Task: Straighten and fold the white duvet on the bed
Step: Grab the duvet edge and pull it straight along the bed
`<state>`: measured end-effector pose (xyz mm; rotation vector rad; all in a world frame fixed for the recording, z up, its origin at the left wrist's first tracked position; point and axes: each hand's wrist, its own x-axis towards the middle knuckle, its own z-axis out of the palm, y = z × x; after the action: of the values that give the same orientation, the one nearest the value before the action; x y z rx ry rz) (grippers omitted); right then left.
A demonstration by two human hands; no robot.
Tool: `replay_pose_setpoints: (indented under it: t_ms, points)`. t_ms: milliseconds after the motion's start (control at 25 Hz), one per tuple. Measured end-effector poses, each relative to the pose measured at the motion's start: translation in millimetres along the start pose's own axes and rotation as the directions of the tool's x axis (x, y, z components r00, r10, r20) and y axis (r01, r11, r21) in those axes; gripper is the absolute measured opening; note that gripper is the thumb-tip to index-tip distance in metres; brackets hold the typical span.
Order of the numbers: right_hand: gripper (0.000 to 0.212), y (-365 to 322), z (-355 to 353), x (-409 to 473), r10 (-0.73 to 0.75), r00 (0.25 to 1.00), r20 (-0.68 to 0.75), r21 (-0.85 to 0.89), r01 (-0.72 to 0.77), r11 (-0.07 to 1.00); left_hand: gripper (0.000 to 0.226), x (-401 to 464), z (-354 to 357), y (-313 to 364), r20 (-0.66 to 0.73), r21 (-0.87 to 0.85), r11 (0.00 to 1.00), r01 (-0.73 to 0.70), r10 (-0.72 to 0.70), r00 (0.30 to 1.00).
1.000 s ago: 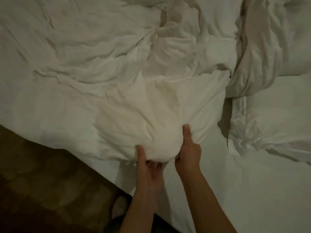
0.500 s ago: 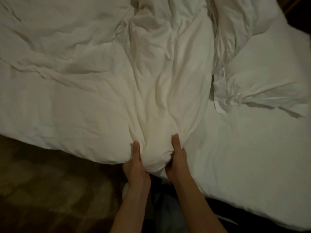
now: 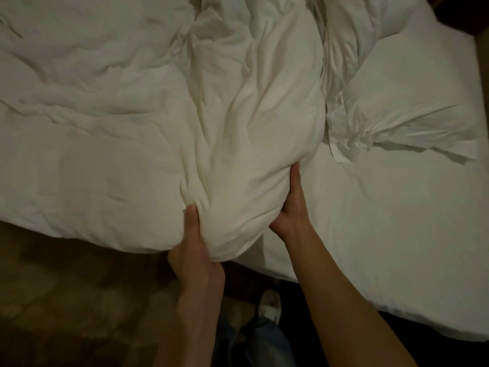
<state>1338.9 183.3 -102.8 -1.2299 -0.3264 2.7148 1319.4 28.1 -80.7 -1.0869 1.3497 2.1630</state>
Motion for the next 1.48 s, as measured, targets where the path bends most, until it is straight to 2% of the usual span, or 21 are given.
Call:
replay_pose_setpoints:
  t_ms: [80,120,160,200,240,400,480,560,640,720,800,840,920,960,1040,1080,1120,1200,1280,1400,1480]
  points:
    - [0.067,0.5,-3.6,-27.0,-0.244,0.953,-0.177,-0.169,0.215,0.962,0.047,2.1,1.0,-1.6,0.001,0.011,1.000,0.028,-0.028,1.000]
    - [0.063,5.0,-8.8,-45.2,-0.450,0.839,-0.306,-0.338,0.347,0.875,0.058,1.0,1.6,-4.5,0.032,-0.009,0.997,0.076,-0.075,0.997]
    - [0.064,13.3,-15.3,-63.7,-0.659,0.653,-0.374,-0.526,0.435,0.730,0.073,-0.3,-0.2,-12.1,0.068,-0.035,0.990,0.134,-0.132,0.989]
    - [0.067,23.4,-21.5,-81.4,-0.782,0.505,-0.366,-0.640,0.473,0.605,0.086,-5.2,-1.0,-20.6,0.098,-0.054,0.977,0.207,-0.201,0.975]
    - [0.071,35.1,-30.5,-91.7,-0.829,0.443,-0.343,-0.689,0.481,0.542,0.090,-12.6,-2.9,-32.4,0.127,-0.065,0.965,0.255,-0.246,0.961]
    - [0.087,64.0,-69.3,-104.1,-0.776,0.543,-0.320,-0.654,0.466,0.596,0.096,-57.6,-8.3,-82.3,0.166,0.106,0.924,0.367,-0.381,0.910]
    - [0.095,47.2,-83.5,-100.1,-0.597,0.699,-0.394,-0.442,0.425,0.790,0.098,-51.1,-8.8,-89.0,0.163,0.143,0.934,0.327,-0.348,0.923]
    - [0.093,18.8,-92.9,-90.7,-0.321,0.894,-0.311,-0.051,0.322,0.945,0.104,-34.8,-14.9,-81.7,0.236,0.144,0.940,0.310,-0.337,0.912]
    - [0.080,-8.9,-94.1,-78.5,-0.224,0.941,-0.253,0.124,0.261,0.957,0.109,-27.6,-25.6,-74.6,0.288,0.230,0.950,0.210,-0.272,0.918]
    - [0.079,-21.2,-85.3,-66.1,-0.250,0.921,-0.298,0.016,0.267,0.964,0.108,-28.8,-30.9,-73.8,0.337,0.299,0.952,0.059,-0.163,0.927]
    - [0.067,-26.9,-80.4,-65.7,-0.443,0.801,-0.403,-0.212,0.389,0.897,0.115,-34.1,-28.0,-81.6,0.350,0.223,0.972,0.075,-0.151,0.925]
    - [0.054,-28.0,-81.5,-70.9,-0.619,0.656,-0.431,-0.380,0.491,0.784,0.121,-42.9,-20.5,-87.2,0.325,0.161,0.975,0.152,-0.197,0.925]
    - [0.040,-27.4,-77.5,-96.0,-0.870,0.352,-0.346,-0.633,0.596,0.493,0.123,-64.6,-7.1,-102.9,0.326,0.109,0.983,0.144,-0.173,0.929]
    - [0.039,-25.7,-74.8,-109.8,-0.926,0.244,-0.288,-0.706,0.599,0.377,0.118,-76.8,-0.4,-113.0,0.375,0.111,0.987,0.118,-0.151,0.915]
    - [0.040,-22.5,-82.7,-127.3,-0.973,0.117,-0.199,-0.788,0.572,0.229,0.109,-96.5,18.8,-128.4,0.446,0.157,0.975,0.160,-0.214,0.869]
    - [0.045,-22.5,-89.9,-132.8,-0.959,0.144,-0.244,-0.766,0.577,0.282,0.104,-96.0,28.5,-134.1,0.422,0.179,0.962,0.208,-0.266,0.867]
    - [0.052,-25.8,-97.9,-135.4,-0.912,0.236,-0.334,-0.699,0.587,0.408,0.097,-89.9,37.6,-138.0,0.378,0.213,0.945,0.247,-0.313,0.871]
    - [0.068,-40.4,-119.6,-128.0,-0.685,0.537,-0.491,-0.421,0.542,0.727,0.086,-64.8,42.3,-140.4,0.316,0.242,0.933,0.265,-0.334,0.888]
    - [0.076,-55.7,-143.8,-112.8,-0.392,0.796,-0.462,-0.096,0.394,0.914,0.096,-39.9,33.5,-131.1,0.270,0.222,0.955,0.197,-0.254,0.929]
    - [0.080,-80.5,-173.3,-94.9,-0.177,0.912,-0.371,0.281,0.292,0.914,0.119,-10.6,4.4,-112.4,0.288,0.204,0.978,0.037,-0.096,0.953]
    - [0.074,-100.4,-173.6,-91.0,-0.143,0.932,-0.332,0.251,0.233,0.939,0.120,-9.9,-1.0,-113.7,0.310,0.163,0.987,0.000,-0.051,0.949]
